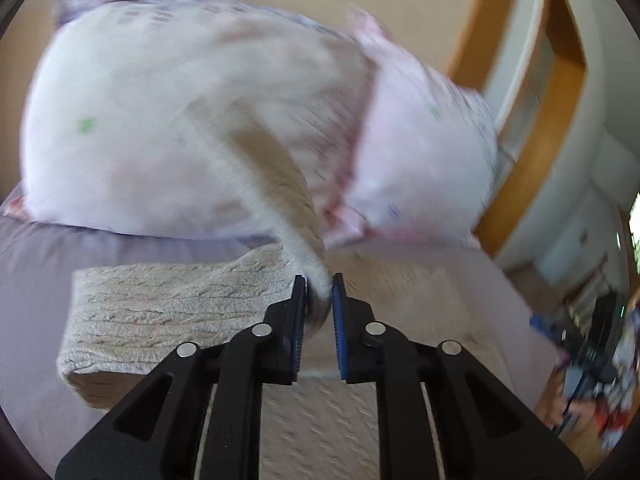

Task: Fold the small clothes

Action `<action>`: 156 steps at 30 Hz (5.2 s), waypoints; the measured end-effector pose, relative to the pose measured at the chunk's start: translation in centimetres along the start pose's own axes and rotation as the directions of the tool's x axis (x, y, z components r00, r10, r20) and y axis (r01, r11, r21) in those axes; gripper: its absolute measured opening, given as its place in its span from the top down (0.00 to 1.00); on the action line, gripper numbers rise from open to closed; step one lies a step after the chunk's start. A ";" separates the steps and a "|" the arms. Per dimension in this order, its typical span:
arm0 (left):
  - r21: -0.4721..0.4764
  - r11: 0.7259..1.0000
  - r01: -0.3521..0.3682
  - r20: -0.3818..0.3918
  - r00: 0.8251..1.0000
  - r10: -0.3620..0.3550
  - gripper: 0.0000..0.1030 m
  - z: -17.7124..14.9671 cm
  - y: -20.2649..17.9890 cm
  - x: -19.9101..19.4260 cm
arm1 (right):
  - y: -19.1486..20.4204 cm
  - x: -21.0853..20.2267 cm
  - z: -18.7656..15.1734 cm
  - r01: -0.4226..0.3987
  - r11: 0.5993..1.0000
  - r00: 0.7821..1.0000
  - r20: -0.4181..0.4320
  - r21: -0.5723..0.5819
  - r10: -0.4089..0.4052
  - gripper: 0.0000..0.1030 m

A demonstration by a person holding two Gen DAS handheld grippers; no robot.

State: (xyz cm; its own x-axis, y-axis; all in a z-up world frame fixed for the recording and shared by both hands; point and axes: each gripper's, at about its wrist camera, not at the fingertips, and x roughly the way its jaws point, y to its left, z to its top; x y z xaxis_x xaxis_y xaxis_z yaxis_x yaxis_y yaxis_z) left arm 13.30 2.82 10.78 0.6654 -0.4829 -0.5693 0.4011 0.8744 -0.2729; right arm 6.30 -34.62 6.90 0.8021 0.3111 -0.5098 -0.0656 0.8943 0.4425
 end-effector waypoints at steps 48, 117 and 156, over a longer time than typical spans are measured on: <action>-0.399 0.850 0.344 0.145 0.939 -0.312 0.93 -12.5 8.1 -12.1 | 0.0 -4.6 0.0 -0.525 0.851 0.842 -0.142 0.000 0.520 0.93; -0.458 0.882 0.114 -0.159 0.965 -0.207 0.14 0.5 0.8 12.4 | -11.1 17.1 7.0 -0.165 0.891 0.904 -0.297 0.422 0.308 0.03; 0.016 1.000 -0.027 -0.074 0.997 0.028 0.23 -5.1 -3.0 4.5 | 1.9 15.4 3.4 0.061 0.996 0.964 -0.256 -0.063 -0.075 0.78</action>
State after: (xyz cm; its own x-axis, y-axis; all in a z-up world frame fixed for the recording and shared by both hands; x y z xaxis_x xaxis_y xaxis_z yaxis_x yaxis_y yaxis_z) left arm 11.89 -1.70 5.04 0.6281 -0.4535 -0.6323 0.3932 0.8862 -0.2450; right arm 20.58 -29.26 2.39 0.6260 0.3146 -0.7136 -0.0536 0.9302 0.3631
